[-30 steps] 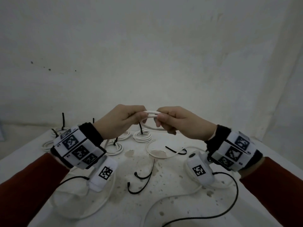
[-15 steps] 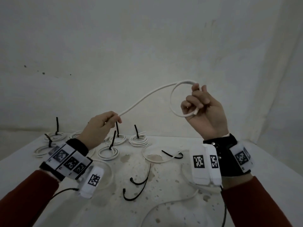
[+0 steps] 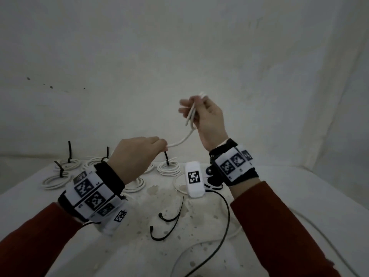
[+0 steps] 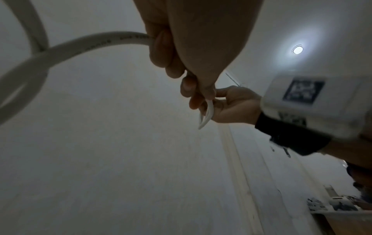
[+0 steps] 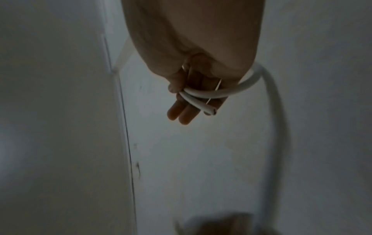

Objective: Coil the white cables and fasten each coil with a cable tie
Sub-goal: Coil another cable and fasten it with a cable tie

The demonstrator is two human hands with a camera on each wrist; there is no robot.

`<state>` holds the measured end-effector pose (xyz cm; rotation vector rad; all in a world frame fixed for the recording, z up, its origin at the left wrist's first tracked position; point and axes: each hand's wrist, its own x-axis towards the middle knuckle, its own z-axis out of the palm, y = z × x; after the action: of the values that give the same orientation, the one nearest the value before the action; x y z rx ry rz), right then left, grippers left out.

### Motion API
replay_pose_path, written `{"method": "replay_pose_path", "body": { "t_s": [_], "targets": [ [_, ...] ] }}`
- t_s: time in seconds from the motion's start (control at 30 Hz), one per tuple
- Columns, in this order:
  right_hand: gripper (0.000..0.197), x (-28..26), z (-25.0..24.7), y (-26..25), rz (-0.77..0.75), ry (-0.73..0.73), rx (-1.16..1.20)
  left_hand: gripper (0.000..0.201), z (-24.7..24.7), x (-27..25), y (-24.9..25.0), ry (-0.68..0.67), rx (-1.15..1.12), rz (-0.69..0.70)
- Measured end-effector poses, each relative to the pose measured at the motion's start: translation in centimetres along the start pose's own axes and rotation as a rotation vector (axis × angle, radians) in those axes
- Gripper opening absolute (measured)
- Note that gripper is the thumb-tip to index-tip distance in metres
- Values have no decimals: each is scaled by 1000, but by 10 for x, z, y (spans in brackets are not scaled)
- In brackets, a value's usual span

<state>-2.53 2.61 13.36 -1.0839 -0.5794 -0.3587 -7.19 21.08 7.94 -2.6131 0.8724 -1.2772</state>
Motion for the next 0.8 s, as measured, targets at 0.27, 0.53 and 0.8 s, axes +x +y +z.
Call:
{"method": "replay_pose_path", "body": {
  "t_s": [0.27, 0.53, 0.8],
  "targets": [
    [19, -21, 2, 26, 59, -441, -762, 37, -6, 0, -7, 74, -160, 196],
    [30, -35, 3, 15, 257, -734, -644, 46, -12, 4, -21, 175, -320, 36],
    [53, -35, 1, -5, 311, -589, -456, 34, -13, 20, -29, 166, -630, -42]
  ]
}}
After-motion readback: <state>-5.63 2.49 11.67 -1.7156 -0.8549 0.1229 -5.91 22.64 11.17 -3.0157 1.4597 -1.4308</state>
